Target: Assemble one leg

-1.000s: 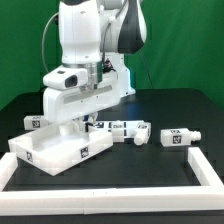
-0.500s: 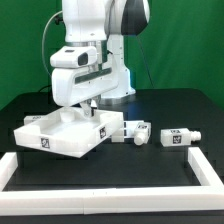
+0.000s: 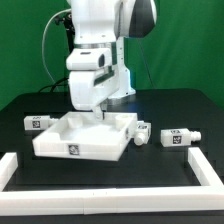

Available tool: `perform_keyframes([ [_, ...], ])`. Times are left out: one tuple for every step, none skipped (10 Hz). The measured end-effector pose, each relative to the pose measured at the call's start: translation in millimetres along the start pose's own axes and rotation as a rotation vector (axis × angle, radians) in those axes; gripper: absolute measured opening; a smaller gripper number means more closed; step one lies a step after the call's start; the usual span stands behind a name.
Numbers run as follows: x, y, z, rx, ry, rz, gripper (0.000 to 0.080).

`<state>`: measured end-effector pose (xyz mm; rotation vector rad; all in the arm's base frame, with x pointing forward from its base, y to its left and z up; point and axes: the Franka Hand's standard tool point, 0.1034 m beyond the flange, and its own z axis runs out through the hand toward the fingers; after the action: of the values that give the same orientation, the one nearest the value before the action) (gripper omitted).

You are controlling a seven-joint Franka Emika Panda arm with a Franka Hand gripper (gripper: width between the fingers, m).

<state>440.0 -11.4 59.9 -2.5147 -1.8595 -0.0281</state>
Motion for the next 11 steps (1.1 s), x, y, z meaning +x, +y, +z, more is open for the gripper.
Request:
perform_keyframes([
  [27.4, 6.4, 0.0, -0.003, -0.002, 0.007, 0.0054],
  [29.1, 5.0, -0.6, -0.042, 0.013, 0.011, 0.0054],
  [21.2, -0.1, 2.4, -0.021, 0.005, 0.022, 0.0054],
  [19.8, -0.4, 3.5, -0.016, 0.004, 0.025, 0.0054],
  [19.7, -1.2, 4.5, -0.014, 0.003, 0.025, 0.0054],
  [19.2, -1.4, 5.3, -0.012, 0.003, 0.023, 0.0054],
  [15.5, 3.2, 7.2, -0.018, 0.005, -0.06, 0.0054],
  [15.7, 12.9, 13.1, -0.011, 0.01, -0.136, 0.0054],
  [23.1, 20.1, 21.2, 0.002, 0.017, -0.178, 0.0054],
  [32.2, 22.7, 26.5, 0.014, 0.022, -0.19, 0.0054],
  [45.4, 23.3, 31.3, 0.018, 0.03, -0.198, 0.0054],
])
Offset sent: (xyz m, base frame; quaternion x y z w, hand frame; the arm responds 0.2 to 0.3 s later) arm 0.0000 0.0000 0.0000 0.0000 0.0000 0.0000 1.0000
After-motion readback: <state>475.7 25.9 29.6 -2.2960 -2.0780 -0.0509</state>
